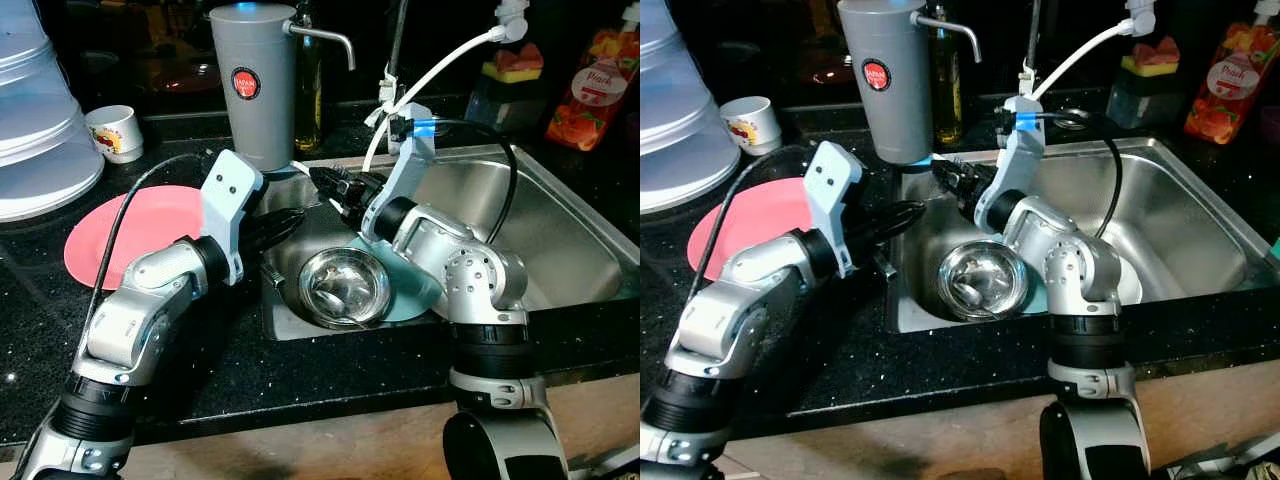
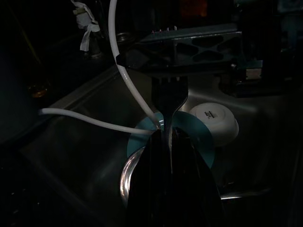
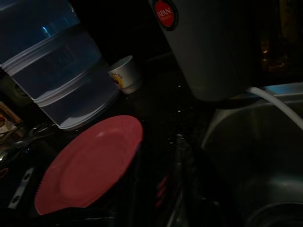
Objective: Kitchen organization
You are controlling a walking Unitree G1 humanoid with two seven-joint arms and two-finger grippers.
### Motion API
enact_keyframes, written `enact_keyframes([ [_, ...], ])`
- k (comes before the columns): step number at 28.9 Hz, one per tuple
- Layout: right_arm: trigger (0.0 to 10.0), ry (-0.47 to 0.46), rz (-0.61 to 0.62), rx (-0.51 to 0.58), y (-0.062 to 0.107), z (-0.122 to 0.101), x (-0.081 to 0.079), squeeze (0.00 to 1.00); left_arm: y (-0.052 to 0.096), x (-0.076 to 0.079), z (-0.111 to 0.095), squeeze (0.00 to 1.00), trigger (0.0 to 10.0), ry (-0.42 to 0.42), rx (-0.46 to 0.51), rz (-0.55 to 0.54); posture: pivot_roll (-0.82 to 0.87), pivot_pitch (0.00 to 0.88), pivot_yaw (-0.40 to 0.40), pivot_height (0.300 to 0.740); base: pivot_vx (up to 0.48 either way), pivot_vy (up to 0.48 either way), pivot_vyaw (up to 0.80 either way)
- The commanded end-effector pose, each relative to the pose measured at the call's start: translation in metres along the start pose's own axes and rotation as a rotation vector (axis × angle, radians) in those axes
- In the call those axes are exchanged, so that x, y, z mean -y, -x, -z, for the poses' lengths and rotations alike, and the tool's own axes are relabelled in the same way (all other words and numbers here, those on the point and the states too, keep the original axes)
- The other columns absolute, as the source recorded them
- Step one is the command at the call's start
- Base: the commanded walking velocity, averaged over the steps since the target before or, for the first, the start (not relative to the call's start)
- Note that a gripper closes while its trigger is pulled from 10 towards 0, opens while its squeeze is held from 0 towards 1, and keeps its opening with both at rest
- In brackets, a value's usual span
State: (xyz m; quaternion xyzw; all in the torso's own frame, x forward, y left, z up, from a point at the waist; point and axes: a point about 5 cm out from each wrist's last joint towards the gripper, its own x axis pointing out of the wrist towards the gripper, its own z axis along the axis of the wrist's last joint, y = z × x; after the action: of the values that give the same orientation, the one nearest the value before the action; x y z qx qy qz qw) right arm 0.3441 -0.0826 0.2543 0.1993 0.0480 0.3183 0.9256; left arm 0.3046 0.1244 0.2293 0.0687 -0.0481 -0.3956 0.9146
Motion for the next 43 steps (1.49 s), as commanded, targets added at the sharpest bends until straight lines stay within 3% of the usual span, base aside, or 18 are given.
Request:
enact_keyframes([
  [1, 0.0, -0.005, 0.034, 0.002, 0.000, 0.002, 0.006, 0.00, 0.002, 0.002, -0.002, 0.00, 0.0, -0.003, 0.009, 0.012, 0.02, 0.000, 0.022, 0.740, 0.000, 0.000, 0.00],
  [14, 0.0, -0.006, 0.032, 0.019, 0.000, -0.001, 0.007, 0.00, 0.002, 0.001, -0.001, 0.00, 0.0, -0.001, 0.001, 0.004, 0.02, 0.001, 0.022, 0.740, 0.000, 0.000, 0.00],
  [15, 0.0, -0.006, 0.034, 0.022, 0.001, -0.001, 0.008, 0.00, 0.002, 0.000, -0.001, 0.58, 0.7, -0.003, 0.000, -0.002, 0.01, 0.002, 0.023, 0.740, 0.000, 0.000, 0.00],
  [16, 0.0, -0.006, 0.035, 0.023, 0.001, -0.002, 0.008, 0.00, 0.002, 0.000, -0.001, 0.58, 0.7, -0.004, -0.002, -0.006, 0.01, 0.002, 0.023, 0.740, 0.000, 0.000, 0.00],
  [17, 0.0, -0.005, 0.039, 0.026, 0.001, -0.002, 0.009, 0.00, 0.001, -0.001, -0.001, 1.00, 10.0, -0.003, -0.004, -0.011, 0.01, 0.002, 0.023, 0.740, 0.000, 0.000, 0.00],
  [22, 0.0, -0.003, 0.045, 0.031, 0.001, -0.004, 0.011, 0.00, 0.001, -0.004, -0.001, 1.00, 10.0, -0.019, -0.006, -0.036, 0.02, 0.003, 0.023, 0.740, 0.000, 0.000, 0.00],
  [24, 0.0, 0.014, 0.068, 0.040, 0.003, -0.009, 0.019, 0.00, 0.001, -0.012, -0.003, 0.32, 10.0, -0.036, 0.006, -0.100, 0.02, 0.003, 0.023, 0.740, 0.000, 0.000, 0.00],
  [26, 0.0, 0.022, 0.079, 0.043, 0.004, -0.011, 0.023, 0.00, 0.002, -0.014, -0.004, 0.32, 10.0, -0.038, 0.010, -0.115, 0.02, 0.003, 0.023, 0.740, 0.000, 0.000, 0.00],
  [27, 0.0, 0.031, 0.102, 0.052, 0.007, -0.015, 0.030, 0.00, 0.002, -0.018, -0.005, 0.00, 10.0, -0.037, 0.013, -0.141, 0.02, 0.003, 0.023, 0.740, 0.000, 0.000, 0.00],
  [29, 0.0, 0.041, 0.128, 0.064, 0.010, -0.021, 0.037, 0.00, 0.004, -0.023, -0.006, 0.00, 10.0, -0.034, 0.017, -0.172, 0.02, 0.003, 0.023, 0.740, 0.000, 0.000, 0.00],
  [32, 0.0, 0.184, 0.234, 0.080, 0.017, -0.031, 0.054, 0.00, 0.005, -0.031, -0.008, 0.00, 10.0, -0.061, 0.030, -0.240, 0.02, 0.003, 0.024, 0.740, 0.000, 0.000, 0.00],
  [35, 0.0, 0.308, 0.307, 0.090, 0.019, -0.034, 0.061, 0.00, 0.003, -0.029, -0.008, 0.00, 10.0, -0.102, 0.057, -0.229, 0.02, 0.003, 0.025, 0.740, 0.000, 0.000, 0.00],
  [38, 0.0, 0.422, 0.374, 0.108, 0.020, -0.030, 0.066, 0.00, -0.002, -0.016, -0.003, 0.00, 10.0, -0.097, 0.037, -0.135, 0.01, 0.004, 0.026, 0.740, 0.000, 0.000, 0.00],
  [41, 0.0, 0.416, 0.402, 0.119, 0.018, -0.021, 0.071, 0.00, -0.007, -0.007, -0.001, 0.00, 10.0, -0.081, 0.035, -0.089, 0.02, 0.004, 0.027, 0.740, 0.000, 0.000, 0.00],
  [43, 0.0, 0.467, 0.396, 0.087, 0.012, -0.003, 0.074, 0.00, -0.014, 0.006, 0.008, 0.00, 10.0, -0.065, -0.015, -0.025, 0.01, 0.004, 0.028, 0.740, 0.000, 0.000, 0.00],
])
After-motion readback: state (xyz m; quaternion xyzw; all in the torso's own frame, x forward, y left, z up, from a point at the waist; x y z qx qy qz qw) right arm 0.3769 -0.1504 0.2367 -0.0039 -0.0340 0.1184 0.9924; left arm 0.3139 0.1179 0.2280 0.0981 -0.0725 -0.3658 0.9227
